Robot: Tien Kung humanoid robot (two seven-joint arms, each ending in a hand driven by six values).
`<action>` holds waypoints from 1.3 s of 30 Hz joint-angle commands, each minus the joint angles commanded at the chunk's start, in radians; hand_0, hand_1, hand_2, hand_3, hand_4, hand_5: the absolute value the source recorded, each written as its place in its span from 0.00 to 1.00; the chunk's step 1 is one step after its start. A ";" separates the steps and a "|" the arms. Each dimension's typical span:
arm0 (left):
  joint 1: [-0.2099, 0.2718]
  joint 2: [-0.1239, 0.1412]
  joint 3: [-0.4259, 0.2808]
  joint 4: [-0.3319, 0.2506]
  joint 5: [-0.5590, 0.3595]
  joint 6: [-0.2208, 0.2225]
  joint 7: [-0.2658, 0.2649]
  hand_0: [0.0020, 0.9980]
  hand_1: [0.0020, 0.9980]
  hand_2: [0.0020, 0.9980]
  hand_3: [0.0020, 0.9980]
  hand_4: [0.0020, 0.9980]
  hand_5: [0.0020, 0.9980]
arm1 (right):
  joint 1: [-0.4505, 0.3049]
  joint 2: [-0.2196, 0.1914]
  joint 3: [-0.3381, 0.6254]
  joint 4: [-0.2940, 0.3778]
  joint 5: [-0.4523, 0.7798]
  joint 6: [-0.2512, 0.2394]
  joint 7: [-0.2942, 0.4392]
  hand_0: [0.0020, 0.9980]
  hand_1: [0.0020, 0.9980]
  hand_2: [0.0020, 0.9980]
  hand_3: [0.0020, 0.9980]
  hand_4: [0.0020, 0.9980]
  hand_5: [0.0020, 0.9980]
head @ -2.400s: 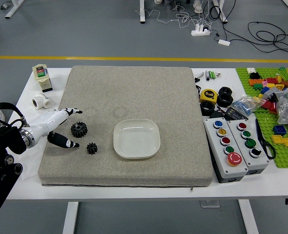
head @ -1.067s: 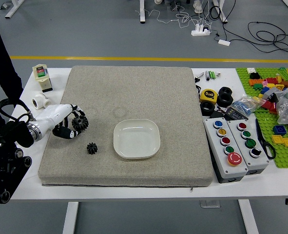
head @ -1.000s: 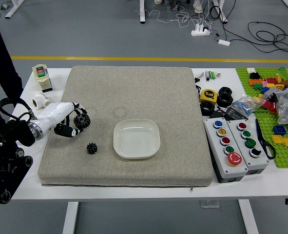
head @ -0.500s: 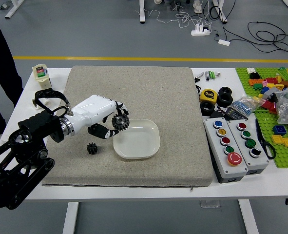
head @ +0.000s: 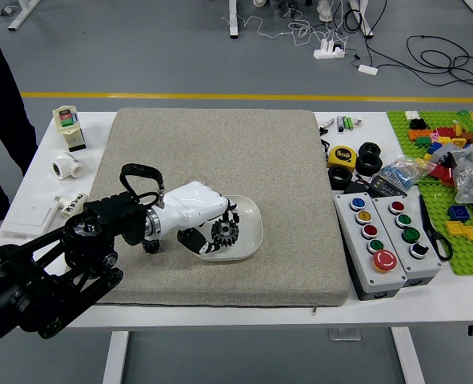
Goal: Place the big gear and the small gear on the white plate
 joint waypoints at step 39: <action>0.144 0.073 -0.355 -0.075 0.043 -0.279 -0.040 0.45 0.61 0.61 0.67 0.93 0.15 | -0.003 -0.002 0.025 0.000 -0.032 -0.002 -0.001 0.68 0.69 0.76 0.58 0.78 0.62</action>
